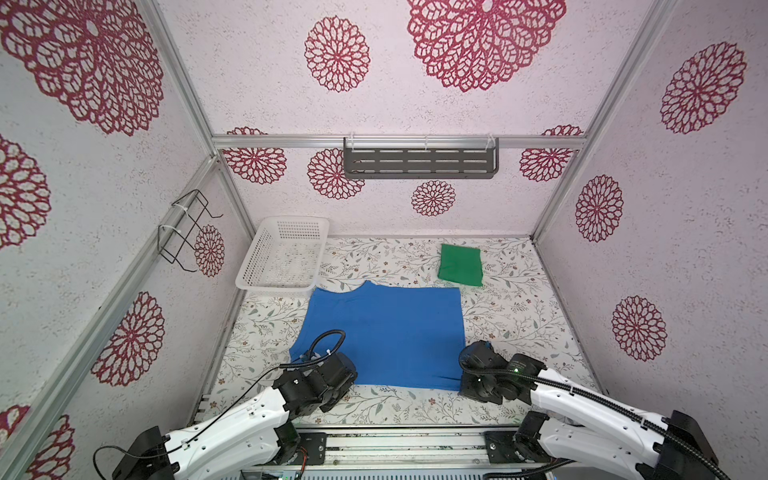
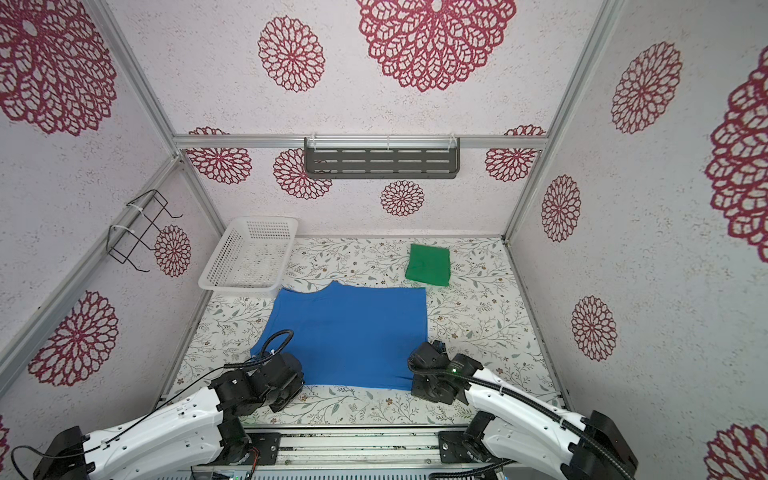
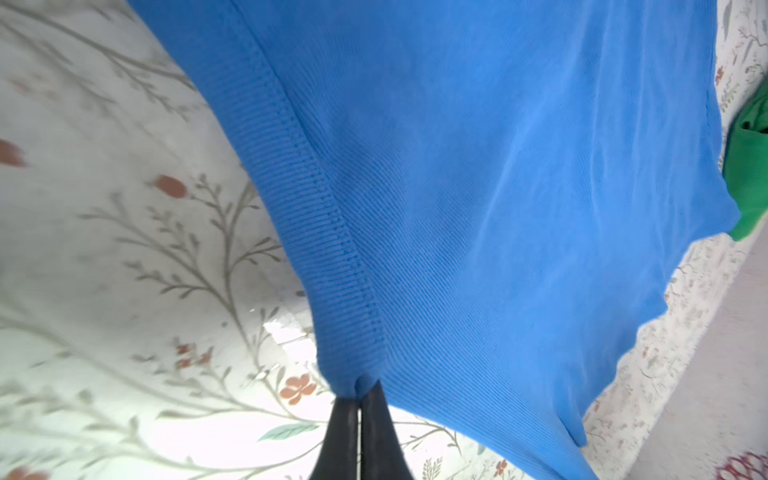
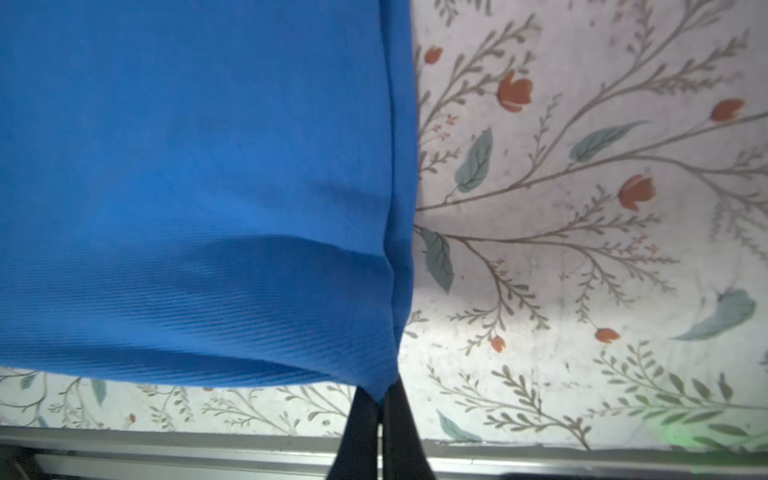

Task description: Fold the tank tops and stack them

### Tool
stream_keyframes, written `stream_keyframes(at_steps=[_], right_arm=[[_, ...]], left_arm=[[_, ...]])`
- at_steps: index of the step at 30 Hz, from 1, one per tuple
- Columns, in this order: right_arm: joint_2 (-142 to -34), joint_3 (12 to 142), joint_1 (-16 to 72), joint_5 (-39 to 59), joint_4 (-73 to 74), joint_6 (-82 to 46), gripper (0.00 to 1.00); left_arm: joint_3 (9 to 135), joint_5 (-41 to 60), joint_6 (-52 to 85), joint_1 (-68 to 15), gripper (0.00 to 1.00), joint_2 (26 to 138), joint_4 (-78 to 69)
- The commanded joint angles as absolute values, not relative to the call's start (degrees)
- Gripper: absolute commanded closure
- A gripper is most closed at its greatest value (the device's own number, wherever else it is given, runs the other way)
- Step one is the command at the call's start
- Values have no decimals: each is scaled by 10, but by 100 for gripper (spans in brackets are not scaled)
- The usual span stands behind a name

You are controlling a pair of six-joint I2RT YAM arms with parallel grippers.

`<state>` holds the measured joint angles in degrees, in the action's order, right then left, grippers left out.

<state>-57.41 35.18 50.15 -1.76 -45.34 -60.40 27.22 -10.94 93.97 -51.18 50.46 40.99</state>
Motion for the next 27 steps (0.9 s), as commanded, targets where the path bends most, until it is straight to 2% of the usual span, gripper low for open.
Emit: stream_keyframes(at_steps=[1, 4, 11, 27], right_arm=[[-606, 406, 494, -22, -532, -561, 100], [-630, 435, 465, -22, -550, -520, 100], [-681, 474, 391, -25, -541, -434, 100], [-815, 537, 288, -26, -472, -305, 100]], left_arm=[[326, -116, 868, -483, 100, 530, 487], [363, -67, 773, -430, 100, 576, 476], [461, -22, 613, -359, 100, 693, 488], [611, 28, 407, -264, 100, 890, 494]])
